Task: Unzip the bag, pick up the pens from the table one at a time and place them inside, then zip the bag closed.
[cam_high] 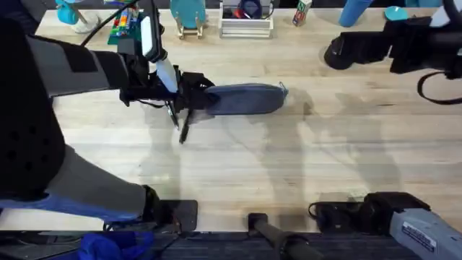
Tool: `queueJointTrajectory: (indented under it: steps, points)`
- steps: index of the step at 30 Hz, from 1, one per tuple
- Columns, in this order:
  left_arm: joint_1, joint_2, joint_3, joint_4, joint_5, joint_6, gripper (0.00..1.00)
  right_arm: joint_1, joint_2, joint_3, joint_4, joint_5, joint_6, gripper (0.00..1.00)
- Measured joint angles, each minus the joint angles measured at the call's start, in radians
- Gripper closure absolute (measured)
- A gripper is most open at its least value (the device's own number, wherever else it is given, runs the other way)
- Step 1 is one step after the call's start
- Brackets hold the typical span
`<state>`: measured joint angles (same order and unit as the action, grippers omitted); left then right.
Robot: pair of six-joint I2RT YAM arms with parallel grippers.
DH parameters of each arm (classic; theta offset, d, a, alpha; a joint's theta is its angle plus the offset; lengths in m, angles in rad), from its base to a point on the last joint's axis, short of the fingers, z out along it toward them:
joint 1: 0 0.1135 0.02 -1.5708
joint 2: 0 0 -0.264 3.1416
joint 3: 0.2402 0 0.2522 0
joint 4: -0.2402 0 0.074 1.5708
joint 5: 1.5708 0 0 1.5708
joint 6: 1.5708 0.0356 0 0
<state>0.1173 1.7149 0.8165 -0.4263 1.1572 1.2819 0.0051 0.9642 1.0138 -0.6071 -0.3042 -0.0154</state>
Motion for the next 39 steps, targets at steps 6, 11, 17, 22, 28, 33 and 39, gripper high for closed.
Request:
queueJointTrajectory:
  steps: [6,11,17,22,28,33,39]
  points:
    - [0.000,0.000,0.000,0.003,0.000,0.000,0.959,0.000,0.000,0.000,-0.014,0.000,0.000,0.006]
    - [0.000,0.000,0.000,0.004,0.001,0.000,0.959,0.000,0.000,0.000,-0.027,-0.003,0.000,0.006]
    - [0.000,0.000,0.000,0.004,0.001,0.000,0.959,0.000,0.000,0.000,-0.018,-0.028,0.000,0.006]
    - [0.000,0.000,0.000,0.004,0.001,0.000,0.959,-0.043,0.086,0.060,-0.014,-0.096,-0.003,0.007]
    - [0.000,0.000,0.000,0.007,0.002,0.000,0.959,-0.116,0.240,0.204,-0.110,-0.213,-0.093,0.007]
    - [0.000,0.000,0.000,0.012,0.002,0.000,0.959,-0.169,0.339,0.311,-0.257,-0.296,-0.268,0.007]
    - [0.000,0.000,0.000,0.013,0.001,0.000,0.959,-0.208,0.429,0.340,-0.345,-0.361,-0.506,0.006]
